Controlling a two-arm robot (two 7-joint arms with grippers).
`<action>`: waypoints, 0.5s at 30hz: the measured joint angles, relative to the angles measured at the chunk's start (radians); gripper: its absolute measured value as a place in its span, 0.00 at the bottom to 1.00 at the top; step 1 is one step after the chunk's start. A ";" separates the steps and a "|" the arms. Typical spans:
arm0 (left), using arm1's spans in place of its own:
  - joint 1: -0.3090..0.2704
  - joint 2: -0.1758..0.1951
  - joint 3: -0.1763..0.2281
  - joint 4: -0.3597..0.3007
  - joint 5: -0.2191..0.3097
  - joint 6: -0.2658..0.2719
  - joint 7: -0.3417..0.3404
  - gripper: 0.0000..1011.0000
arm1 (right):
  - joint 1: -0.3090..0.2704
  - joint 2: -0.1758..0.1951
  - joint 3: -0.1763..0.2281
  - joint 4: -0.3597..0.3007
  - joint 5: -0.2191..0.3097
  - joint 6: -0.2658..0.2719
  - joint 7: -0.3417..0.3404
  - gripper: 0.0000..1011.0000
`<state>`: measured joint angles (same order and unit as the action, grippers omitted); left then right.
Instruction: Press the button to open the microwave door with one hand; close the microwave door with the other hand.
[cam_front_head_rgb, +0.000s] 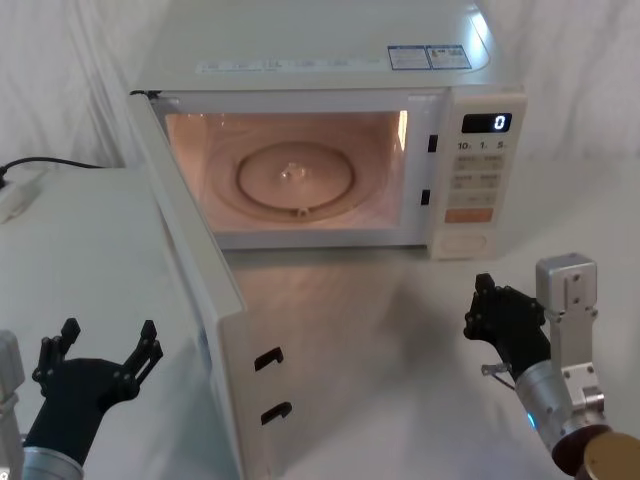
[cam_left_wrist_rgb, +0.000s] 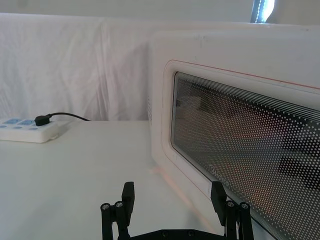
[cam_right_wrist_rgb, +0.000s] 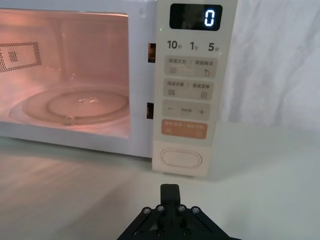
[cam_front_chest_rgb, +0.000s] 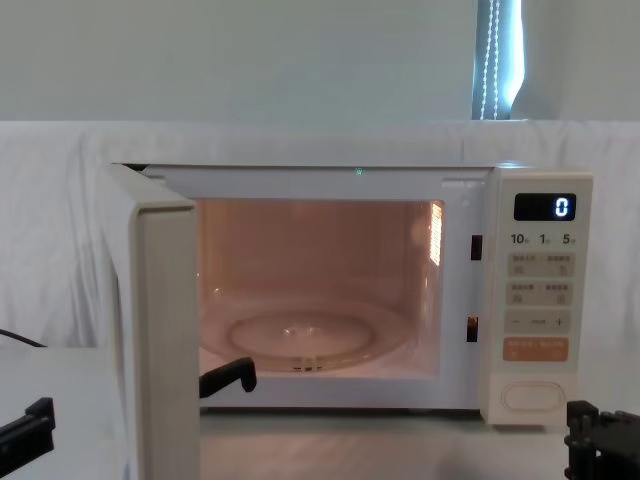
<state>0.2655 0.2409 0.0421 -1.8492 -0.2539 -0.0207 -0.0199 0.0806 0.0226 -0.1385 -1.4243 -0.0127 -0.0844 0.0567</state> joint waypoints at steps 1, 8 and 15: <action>0.000 0.000 0.000 0.000 0.000 0.000 0.000 0.99 | -0.003 -0.001 0.000 -0.001 0.000 -0.002 -0.001 0.00; 0.000 0.000 0.000 0.000 0.000 0.000 0.000 0.99 | -0.029 -0.009 0.007 -0.008 0.000 -0.020 -0.006 0.00; 0.000 0.000 0.000 0.000 0.000 0.000 0.000 0.99 | -0.029 -0.008 0.007 -0.001 -0.005 -0.048 -0.006 0.00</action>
<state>0.2655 0.2410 0.0421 -1.8492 -0.2539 -0.0207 -0.0199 0.0519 0.0146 -0.1310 -1.4255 -0.0172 -0.1323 0.0504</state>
